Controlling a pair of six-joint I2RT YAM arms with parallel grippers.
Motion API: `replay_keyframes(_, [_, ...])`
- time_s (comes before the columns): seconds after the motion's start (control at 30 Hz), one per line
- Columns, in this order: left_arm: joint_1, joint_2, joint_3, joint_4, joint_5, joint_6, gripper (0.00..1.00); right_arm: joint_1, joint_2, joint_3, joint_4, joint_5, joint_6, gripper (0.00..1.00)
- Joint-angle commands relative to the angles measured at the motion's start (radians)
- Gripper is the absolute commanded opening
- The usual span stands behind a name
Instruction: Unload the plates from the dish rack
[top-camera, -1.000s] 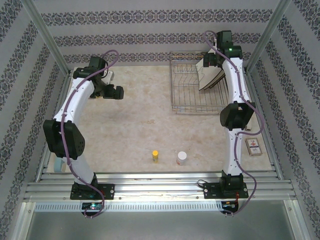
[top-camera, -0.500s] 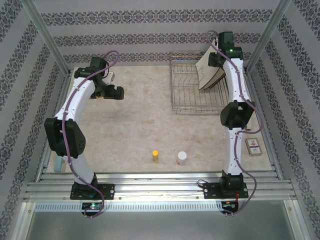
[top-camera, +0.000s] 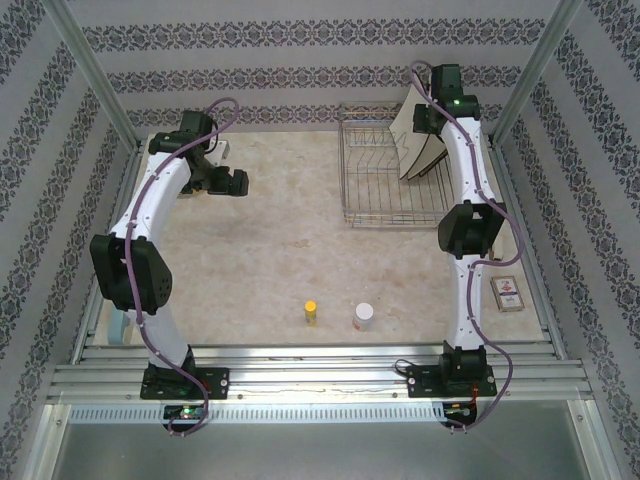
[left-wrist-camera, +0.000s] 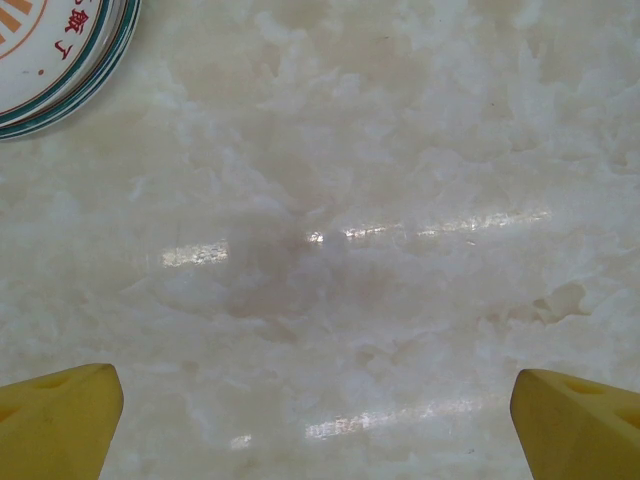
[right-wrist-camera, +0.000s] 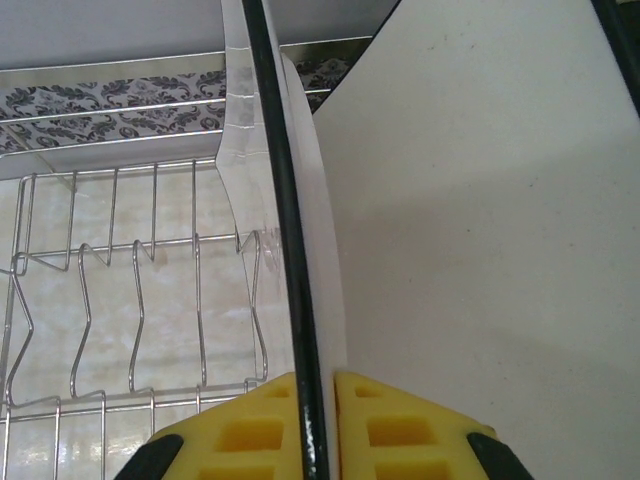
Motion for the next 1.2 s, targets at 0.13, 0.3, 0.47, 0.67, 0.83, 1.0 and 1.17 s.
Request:
replay_keyframes(0.13, [-0.016,0.003,0.008,-0.024,-0.010,0.005,1.00,0.024,-0.071,0.017,-0.025,0.019,0.023,0.00])
replay_keyframes(0.3, [-0.015,0.005,-0.009,-0.019,-0.002,0.007,1.00,0.028,-0.131,0.026,-0.041,0.045,0.036,0.00])
replay_keyframes(0.47, [-0.016,-0.004,-0.038,-0.001,0.002,0.002,1.00,0.028,-0.190,0.036,-0.066,0.075,0.018,0.00])
replay_keyframes(0.67, [-0.016,0.004,-0.044,0.000,-0.004,0.002,1.00,0.028,-0.263,0.043,-0.087,0.098,0.001,0.00])
replay_keyframes(0.83, [-0.019,0.005,-0.066,0.013,-0.023,-0.005,1.00,0.028,-0.319,0.066,-0.117,0.098,-0.007,0.00])
replay_keyframes(1.0, [-0.018,-0.003,-0.097,0.031,-0.024,-0.014,1.00,0.036,-0.394,0.065,-0.149,0.075,0.001,0.00])
replay_keyframes(1.17, [-0.019,-0.028,-0.134,0.047,-0.020,-0.024,1.00,0.058,-0.477,0.010,-0.168,0.025,0.025,0.00])
